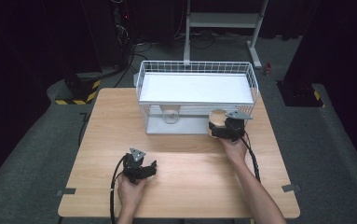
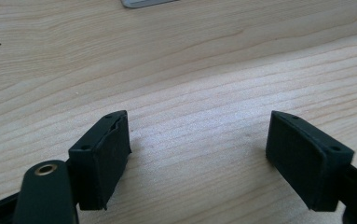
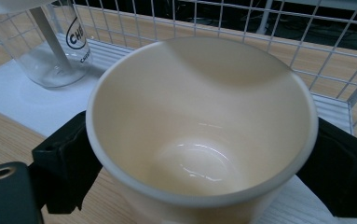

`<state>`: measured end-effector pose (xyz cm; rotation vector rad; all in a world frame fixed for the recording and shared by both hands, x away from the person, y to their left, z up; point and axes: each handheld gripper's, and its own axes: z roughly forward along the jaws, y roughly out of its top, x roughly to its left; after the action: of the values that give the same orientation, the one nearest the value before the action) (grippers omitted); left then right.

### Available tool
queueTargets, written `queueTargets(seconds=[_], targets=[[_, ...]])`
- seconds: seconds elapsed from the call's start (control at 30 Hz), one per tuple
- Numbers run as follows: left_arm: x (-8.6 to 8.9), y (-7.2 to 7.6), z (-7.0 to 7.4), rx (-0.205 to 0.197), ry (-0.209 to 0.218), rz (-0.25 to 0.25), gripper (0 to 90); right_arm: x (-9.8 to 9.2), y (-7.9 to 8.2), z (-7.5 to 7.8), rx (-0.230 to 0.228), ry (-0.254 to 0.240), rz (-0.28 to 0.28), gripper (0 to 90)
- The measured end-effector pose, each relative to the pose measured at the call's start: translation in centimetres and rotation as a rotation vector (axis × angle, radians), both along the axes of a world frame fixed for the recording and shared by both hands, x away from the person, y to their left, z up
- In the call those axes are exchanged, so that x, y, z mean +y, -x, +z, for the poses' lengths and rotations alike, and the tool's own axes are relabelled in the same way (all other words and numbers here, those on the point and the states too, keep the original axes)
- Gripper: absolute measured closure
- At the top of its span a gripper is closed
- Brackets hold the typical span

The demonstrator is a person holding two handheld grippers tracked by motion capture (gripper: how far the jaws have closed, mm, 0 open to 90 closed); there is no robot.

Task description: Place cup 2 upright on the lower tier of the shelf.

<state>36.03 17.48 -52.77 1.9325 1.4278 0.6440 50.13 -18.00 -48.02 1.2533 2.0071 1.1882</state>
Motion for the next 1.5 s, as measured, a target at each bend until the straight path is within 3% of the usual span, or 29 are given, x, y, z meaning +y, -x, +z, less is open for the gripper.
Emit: queueTargets(seconds=[0.33, 0.7, 0.97, 1.5], targets=[[0.02, 0.0, 0.0, 0.0, 0.0, -0.001, 22.2, -0.21, -0.32, -0.16, -0.005, -0.003, -0.011, 9.0], [0.04, -0.01, -0.01, 0.002, 0.014, 0.002, 22.2, -0.18, -0.59, 0.27, 0.025, 0.004, -0.011, 8.4], [0.04, 0.0, 0.02, 0.006, 0.012, 0.001, 22.5, 0.1, -0.43, 0.33, 0.017, 0.028, -0.021, 7.8], [0.02, 0.0, 0.0, 0.004, 0.011, 0.002, 22.5, -0.35, 0.12, 0.14, 0.022, 0.013, -0.007, 7.5]])
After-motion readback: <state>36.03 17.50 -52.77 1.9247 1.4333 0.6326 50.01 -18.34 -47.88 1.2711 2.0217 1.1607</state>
